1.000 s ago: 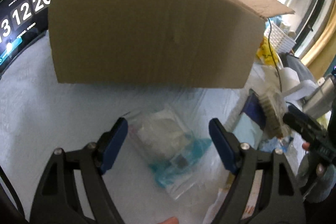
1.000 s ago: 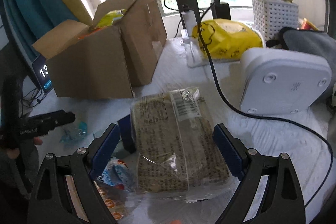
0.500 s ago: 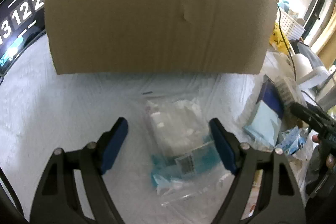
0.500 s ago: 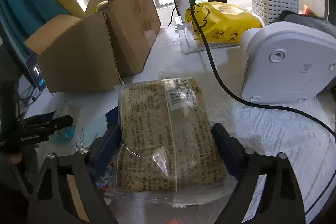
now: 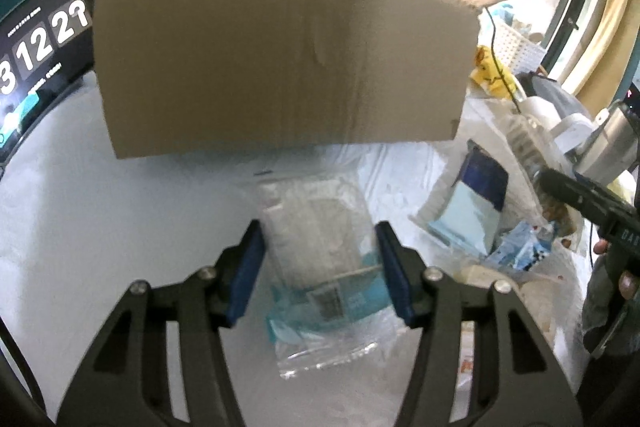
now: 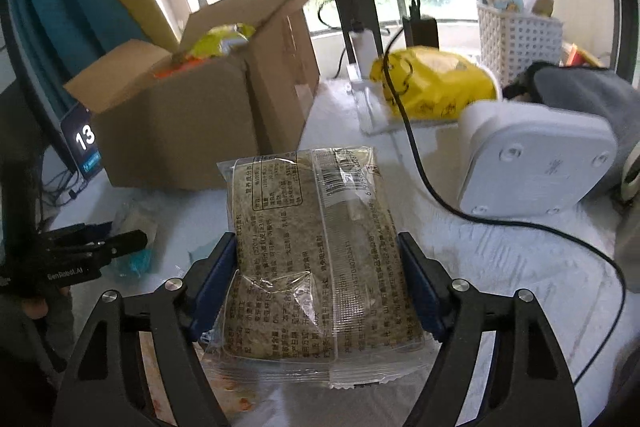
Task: Organize snacks
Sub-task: 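Grasp the clear plastic bag with the left gripper while the right grasps the bread loaf bag, then carry both bags over the cardboard box and release them inside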
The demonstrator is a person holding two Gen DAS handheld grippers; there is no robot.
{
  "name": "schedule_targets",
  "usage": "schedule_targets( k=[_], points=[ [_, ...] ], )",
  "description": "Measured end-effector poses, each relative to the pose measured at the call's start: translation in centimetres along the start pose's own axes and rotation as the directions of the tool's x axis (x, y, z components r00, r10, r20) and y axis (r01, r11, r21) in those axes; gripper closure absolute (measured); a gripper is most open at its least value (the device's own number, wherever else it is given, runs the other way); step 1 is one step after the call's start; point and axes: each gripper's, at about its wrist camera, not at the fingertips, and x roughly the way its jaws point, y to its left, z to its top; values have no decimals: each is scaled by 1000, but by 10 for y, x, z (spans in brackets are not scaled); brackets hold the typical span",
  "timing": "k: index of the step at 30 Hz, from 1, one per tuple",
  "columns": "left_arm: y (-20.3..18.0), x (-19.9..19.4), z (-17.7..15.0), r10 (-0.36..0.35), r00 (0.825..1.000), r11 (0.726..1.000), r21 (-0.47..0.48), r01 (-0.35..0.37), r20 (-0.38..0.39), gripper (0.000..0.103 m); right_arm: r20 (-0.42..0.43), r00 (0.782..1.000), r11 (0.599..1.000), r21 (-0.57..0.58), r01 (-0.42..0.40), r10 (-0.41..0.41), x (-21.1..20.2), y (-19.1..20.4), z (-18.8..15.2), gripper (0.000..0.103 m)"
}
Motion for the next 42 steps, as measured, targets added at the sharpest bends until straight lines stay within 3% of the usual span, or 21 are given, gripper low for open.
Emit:
schedule_targets(
  k=[20,30,42],
  points=[
    [39,-66,7,-52,991,998,41,47,121,46,117,993,998,-56,2,5,-38,71,33,23],
    [68,-90,15,-53,982,998,37,47,179,46,124,992,993,-114,-16,30,-31,116,51,23],
    [114,-120,39,-39,957,999,11,38,289,46,141,989,979,-205,-7,37,-10,170,94,23]
  ],
)
